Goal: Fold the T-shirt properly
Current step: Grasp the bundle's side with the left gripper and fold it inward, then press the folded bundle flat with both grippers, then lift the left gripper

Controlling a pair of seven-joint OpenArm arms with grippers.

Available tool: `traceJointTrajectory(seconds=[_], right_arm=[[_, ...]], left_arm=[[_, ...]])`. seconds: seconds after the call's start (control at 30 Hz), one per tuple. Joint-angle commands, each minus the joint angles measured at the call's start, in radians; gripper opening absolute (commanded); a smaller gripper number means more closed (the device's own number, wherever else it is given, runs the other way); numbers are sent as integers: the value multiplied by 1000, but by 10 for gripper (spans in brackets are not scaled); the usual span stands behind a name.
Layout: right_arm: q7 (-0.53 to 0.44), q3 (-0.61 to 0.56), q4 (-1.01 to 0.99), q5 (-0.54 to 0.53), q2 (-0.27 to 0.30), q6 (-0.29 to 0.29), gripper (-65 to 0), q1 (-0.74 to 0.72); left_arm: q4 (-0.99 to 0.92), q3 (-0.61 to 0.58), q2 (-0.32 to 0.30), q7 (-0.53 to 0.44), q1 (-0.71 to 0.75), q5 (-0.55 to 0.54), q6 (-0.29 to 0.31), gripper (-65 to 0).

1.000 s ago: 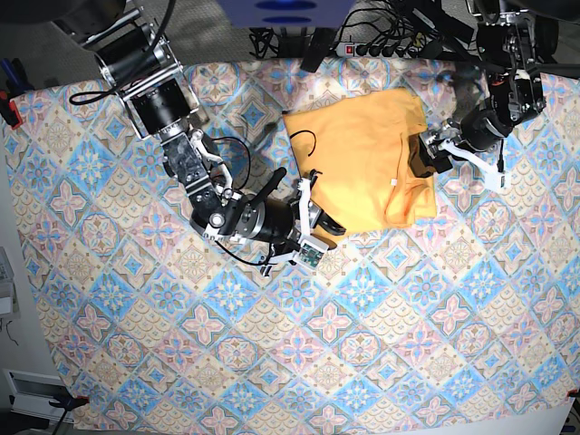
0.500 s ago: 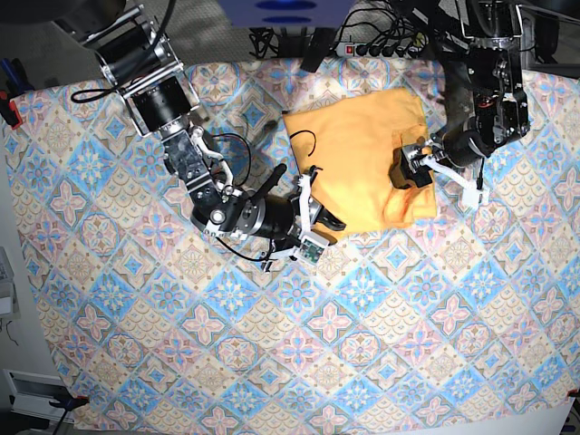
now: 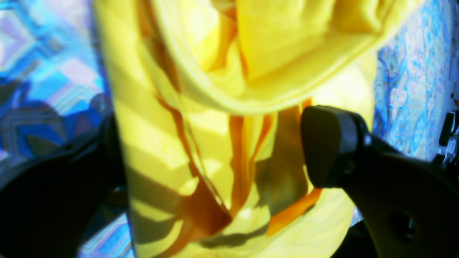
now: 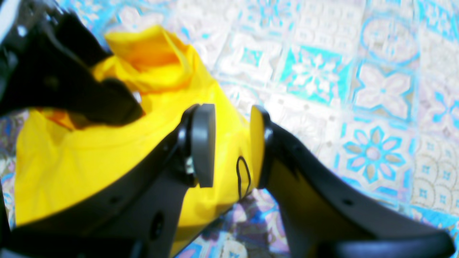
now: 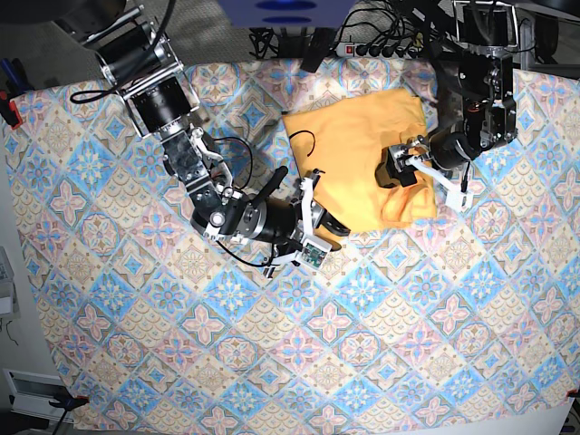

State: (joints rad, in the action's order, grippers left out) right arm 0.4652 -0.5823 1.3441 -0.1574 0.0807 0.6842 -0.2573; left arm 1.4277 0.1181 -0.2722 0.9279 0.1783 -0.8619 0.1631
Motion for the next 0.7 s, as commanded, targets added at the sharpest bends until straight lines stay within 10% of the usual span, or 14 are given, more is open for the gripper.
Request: traceJointTrajectory(seconds=[0.0,0.17,0.47,0.67], right_arm=[[-24,5,24,-14,-5,6,-492,-20],[-24,5,24,-14,-5,6,-492,-6],[-24,26,41,-14,-5,6,-492,0],[-24,64,64,-14,-3,6,-492,31]], left_arm=[[-18,-19,-2,33,-12,0,-4,0],[-40,-21,-6,29,-12,-1,-4,-67],[-40,-24,-8,35,-93,0,-7,-650],[-41,-219,-63,36,-256,97,-7,-650]])
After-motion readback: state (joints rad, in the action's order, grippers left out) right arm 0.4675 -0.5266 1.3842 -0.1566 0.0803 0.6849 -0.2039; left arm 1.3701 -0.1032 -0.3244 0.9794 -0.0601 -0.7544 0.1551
